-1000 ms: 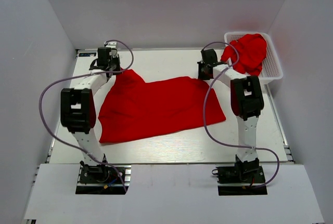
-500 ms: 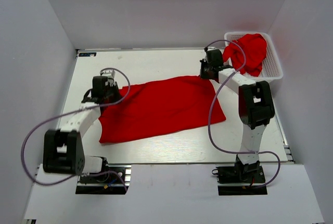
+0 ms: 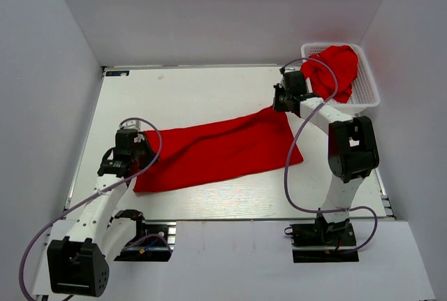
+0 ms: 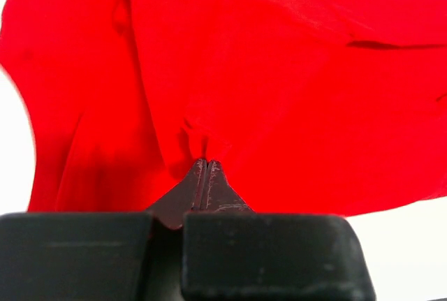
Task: Fold and stack the t-shirts
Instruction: Fold the other side of the tshirt into a rectangle
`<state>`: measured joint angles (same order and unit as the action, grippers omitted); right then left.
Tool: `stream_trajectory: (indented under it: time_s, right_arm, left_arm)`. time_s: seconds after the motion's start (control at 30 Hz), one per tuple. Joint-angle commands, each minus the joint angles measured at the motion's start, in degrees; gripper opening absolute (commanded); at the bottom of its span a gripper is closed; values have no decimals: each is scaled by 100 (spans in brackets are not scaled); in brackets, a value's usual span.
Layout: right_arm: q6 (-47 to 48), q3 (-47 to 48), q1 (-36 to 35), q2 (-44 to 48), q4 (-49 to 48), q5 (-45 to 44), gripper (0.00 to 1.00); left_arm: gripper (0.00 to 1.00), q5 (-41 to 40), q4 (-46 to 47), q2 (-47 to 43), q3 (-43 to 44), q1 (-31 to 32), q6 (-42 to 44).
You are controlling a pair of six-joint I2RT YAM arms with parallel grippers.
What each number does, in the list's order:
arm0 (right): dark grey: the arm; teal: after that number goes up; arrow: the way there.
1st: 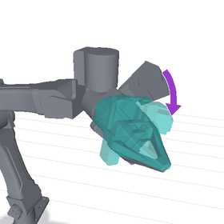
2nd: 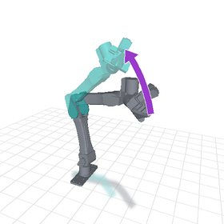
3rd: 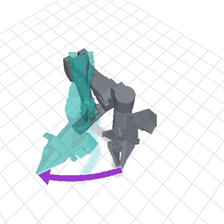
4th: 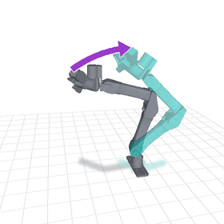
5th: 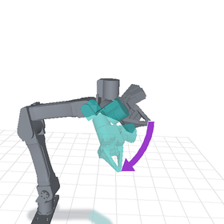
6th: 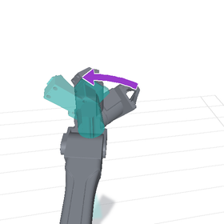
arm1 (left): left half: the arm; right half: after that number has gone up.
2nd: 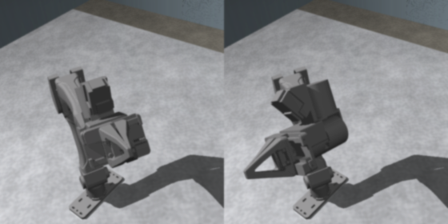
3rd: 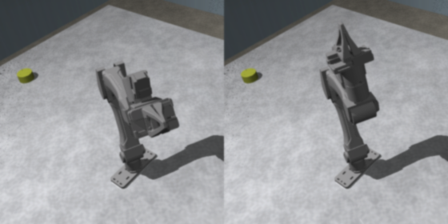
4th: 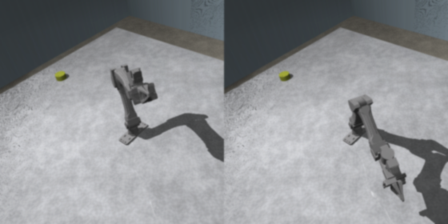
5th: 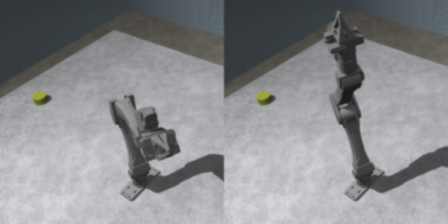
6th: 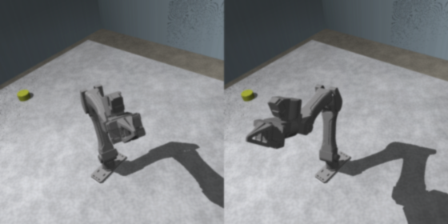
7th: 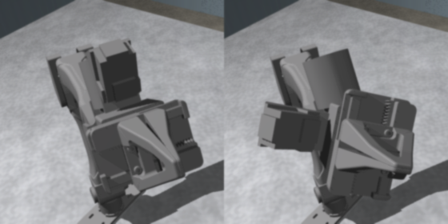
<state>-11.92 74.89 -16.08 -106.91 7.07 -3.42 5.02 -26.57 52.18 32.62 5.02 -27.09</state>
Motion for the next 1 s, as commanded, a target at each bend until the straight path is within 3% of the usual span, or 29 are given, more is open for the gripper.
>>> stream_trajectory:
  time_s: [0.0, 0.3, 0.43, 0.57, 0.97]
  right_arm:
    - [-170, -133, 52, 329, -144, 157, 0]
    - [-100, -265, 140, 592, 22, -71, 0]
    - [-91, -282, 210, 742, 207, -238, 0]
    - [-47, -423, 210, 874, 242, 147, 0]
    - [-345, -1213, 219, 1120, 295, -291, 0]
  left_arm:
    - [0, -299, -761, -384, -89, 17, -446]
    - [0, -712, -1385, -631, -89, 17, -1043]
    - [0, -1527, -2009, -578, 59, 17, -1632]
    - [0, -1951, -2168, -788, 130, -36, -1870]
    - [0, -1890, -2054, -350, 78, -36, -1870]
